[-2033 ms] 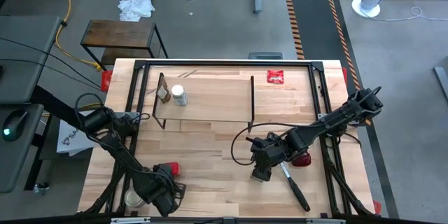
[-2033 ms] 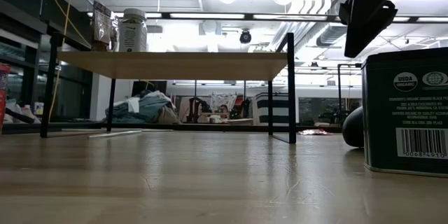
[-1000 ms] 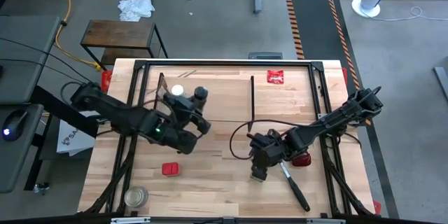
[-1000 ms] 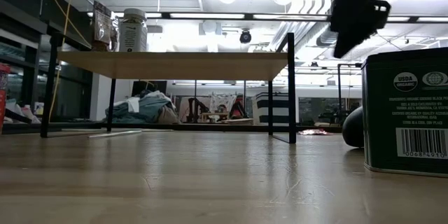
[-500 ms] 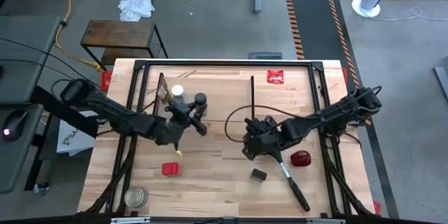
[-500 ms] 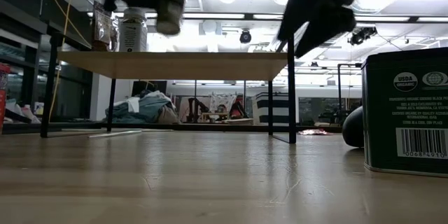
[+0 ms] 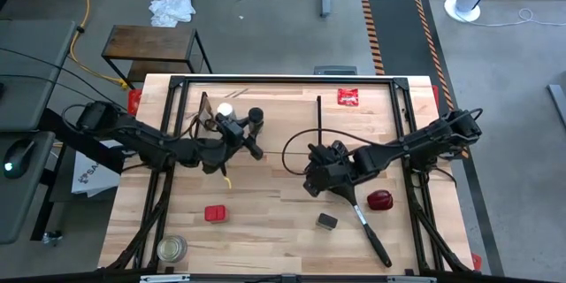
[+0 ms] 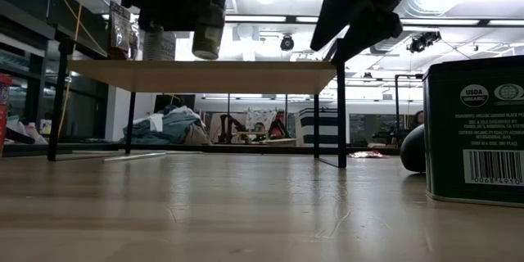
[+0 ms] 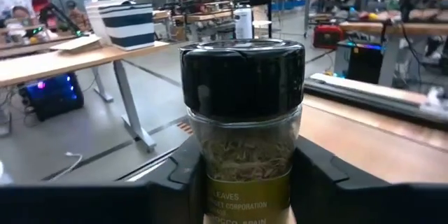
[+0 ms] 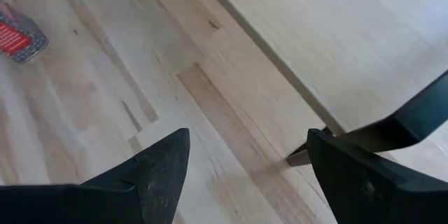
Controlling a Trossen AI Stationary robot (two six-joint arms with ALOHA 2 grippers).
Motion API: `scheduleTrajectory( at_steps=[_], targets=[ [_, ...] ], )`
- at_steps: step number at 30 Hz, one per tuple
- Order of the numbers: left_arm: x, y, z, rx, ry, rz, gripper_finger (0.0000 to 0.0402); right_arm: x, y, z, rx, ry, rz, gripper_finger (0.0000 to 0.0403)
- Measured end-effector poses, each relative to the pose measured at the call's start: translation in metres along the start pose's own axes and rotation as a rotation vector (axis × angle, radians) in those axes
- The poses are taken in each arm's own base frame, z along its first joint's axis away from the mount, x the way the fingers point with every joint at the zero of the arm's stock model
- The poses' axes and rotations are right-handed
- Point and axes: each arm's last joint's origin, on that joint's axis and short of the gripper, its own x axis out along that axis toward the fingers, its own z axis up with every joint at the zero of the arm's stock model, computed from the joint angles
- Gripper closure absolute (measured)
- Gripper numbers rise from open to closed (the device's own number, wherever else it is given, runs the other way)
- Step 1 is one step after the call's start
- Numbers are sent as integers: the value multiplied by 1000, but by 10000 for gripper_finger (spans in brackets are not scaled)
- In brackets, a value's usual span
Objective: Shelf spices
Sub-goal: Put the black seasoning bottle on the shelf
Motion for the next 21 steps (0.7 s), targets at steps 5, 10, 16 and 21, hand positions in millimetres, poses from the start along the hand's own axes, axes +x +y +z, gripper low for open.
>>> scheduleTrajectory(
  at_steps=[5,10,16,21],
  targets=[
    [3,2,0,-35,2,17,190,0,0,0,0,0,0,119],
    [4,3,0,-35,3,17,147,0,0,0,-4,-2,-2,119],
    [3,2,6,-60,-23,14,144,0,0,0,-20,-1,-2,119],
    [3,-2,36,-33,-89,-14,143,0,0,0,-27,-1,-2,119]
  ],
)
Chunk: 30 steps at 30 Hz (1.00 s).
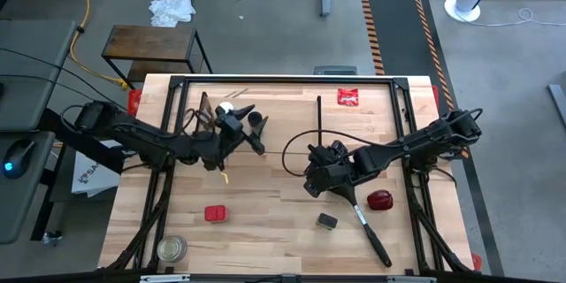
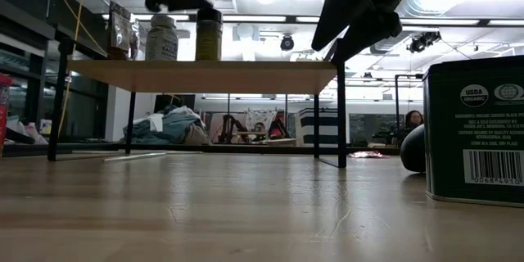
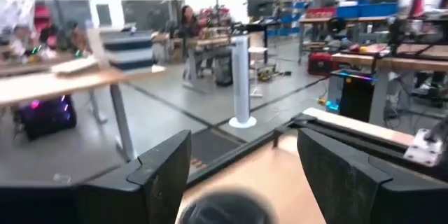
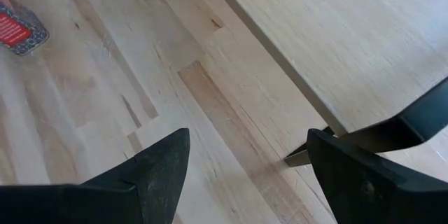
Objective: Shelf spices
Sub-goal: Put the black seasoning bottle on the shelf
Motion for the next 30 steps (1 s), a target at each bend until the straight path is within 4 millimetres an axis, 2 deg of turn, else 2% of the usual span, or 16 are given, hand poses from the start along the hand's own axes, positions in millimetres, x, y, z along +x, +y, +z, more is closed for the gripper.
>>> scheduleTrajectory(
  at_steps=[4,8,11,14,17,19,20,22,26,30],
  targets=[
    [4,-6,25,46,-41,-19,143,0,0,0,0,0,0,119],
    [4,-10,66,62,-104,-22,143,-1,0,0,9,-2,2,119],
    [-10,-12,100,58,-122,-91,148,-3,1,4,109,-32,19,129],
    [-32,-10,120,61,-49,-154,181,-3,5,13,204,-113,64,174],
    [-60,1,132,-7,52,-174,250,-1,6,33,311,-231,144,269],
    [-79,13,139,-124,107,-196,316,0,5,50,363,-320,208,353],
    [-88,20,143,-191,129,-208,352,0,4,58,387,-365,237,377],
    [-105,32,145,-306,159,-222,387,3,-1,73,450,-439,270,387],
    [-132,40,143,-410,152,-229,399,34,-17,91,516,-445,300,400],
    [-144,41,142,-431,139,-240,400,63,-24,97,553,-409,336,402]
  ],
)
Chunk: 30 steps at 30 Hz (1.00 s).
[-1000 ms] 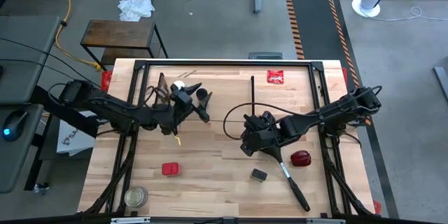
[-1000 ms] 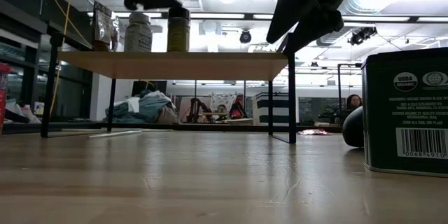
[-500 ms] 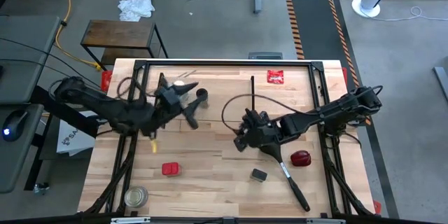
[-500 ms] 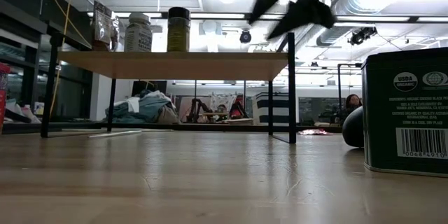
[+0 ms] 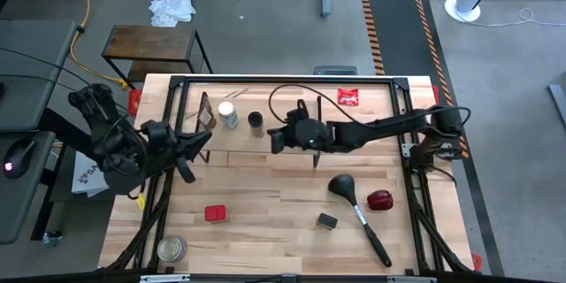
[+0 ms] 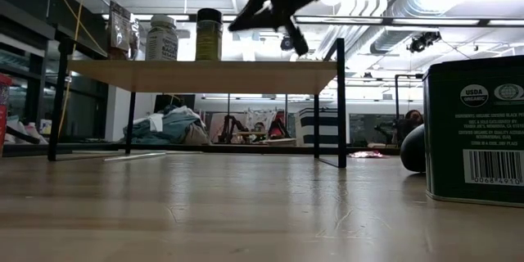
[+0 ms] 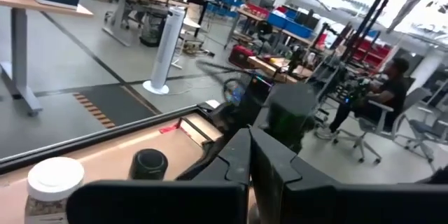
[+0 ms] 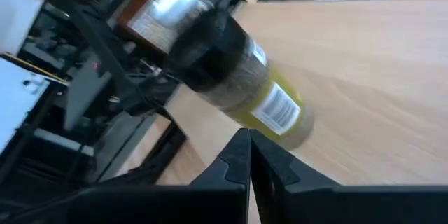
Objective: Shelf spices
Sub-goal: Put the black seasoning bottle on the shelf, then put the black seasoning can on the shelf
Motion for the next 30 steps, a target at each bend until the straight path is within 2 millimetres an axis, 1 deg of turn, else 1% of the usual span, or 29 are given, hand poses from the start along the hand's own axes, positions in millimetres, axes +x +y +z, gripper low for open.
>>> scheduleTrajectory(
  at_steps=[4,8,13,17,19,21,22,24,26,28,30],
  targets=[
    [-2,0,0,-10,-1,-4,401,14,-5,-3,9,-20,-62,402],
    [-2,0,-1,-4,5,-9,401,20,5,6,-1,-25,-20,403],
    [-2,0,-1,2,12,-15,401,30,9,6,-14,-32,-32,403],
    [-2,0,-2,4,33,-34,401,31,12,9,-52,-10,-24,403],
    [-3,-1,-2,4,51,-55,401,27,11,10,-115,24,-54,403],
    [-5,-2,-3,3,70,-80,401,14,14,14,-184,78,-61,403],
    [-7,-2,-3,4,78,-91,401,3,19,17,-219,107,-46,403],
    [-10,-3,-4,7,92,-113,401,-22,28,22,-293,166,-23,403],
    [-11,-6,-7,20,132,-156,402,-51,37,23,-363,220,-4,403],
    [-11,-10,-13,33,219,-231,401,-80,47,19,-415,268,24,403],
    [-9,-17,-23,60,349,-324,401,-107,56,15,-419,302,62,403]
  ],
)
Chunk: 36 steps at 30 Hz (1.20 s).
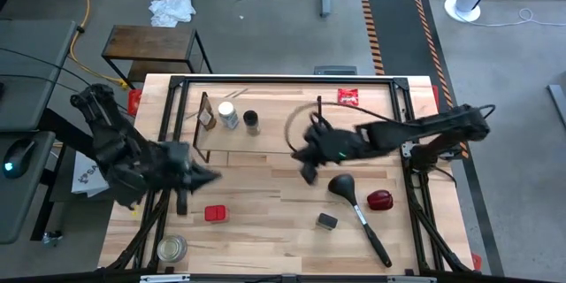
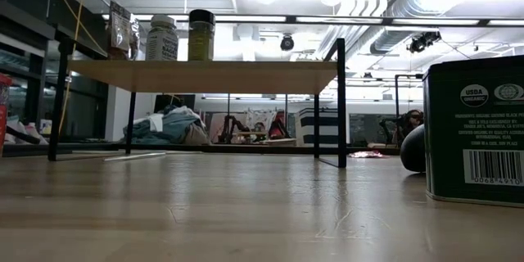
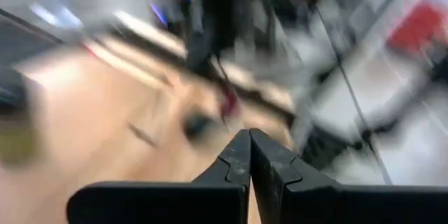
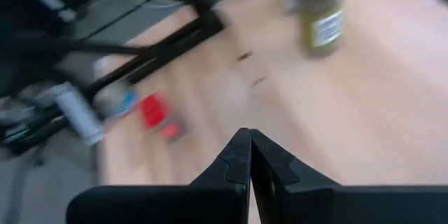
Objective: Shelf spices
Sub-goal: Put the black seasoning can on the shelf
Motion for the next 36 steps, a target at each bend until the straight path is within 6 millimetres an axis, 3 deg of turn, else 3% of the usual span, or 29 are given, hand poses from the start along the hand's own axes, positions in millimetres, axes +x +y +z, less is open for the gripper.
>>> scheduleTrajectory(
  at_steps=[3,9,13,19,25,36],
  targets=[
    [11,-3,-20,-7,216,-53,393,-25,17,-14,-5,45,47,403],
    [27,-4,-59,-6,572,21,328,-38,41,-49,-89,167,69,378],
    [36,-8,-70,-2,644,36,260,-42,52,-77,-157,330,83,311],
    [45,-6,-72,-17,652,79,179,-50,60,-113,-222,486,2,194],
    [45,0,-73,-17,710,107,156,-44,60,-124,-240,517,-64,138],
    [42,3,-75,-34,748,153,157,-36,56,-122,-209,512,-100,135]
  ],
)
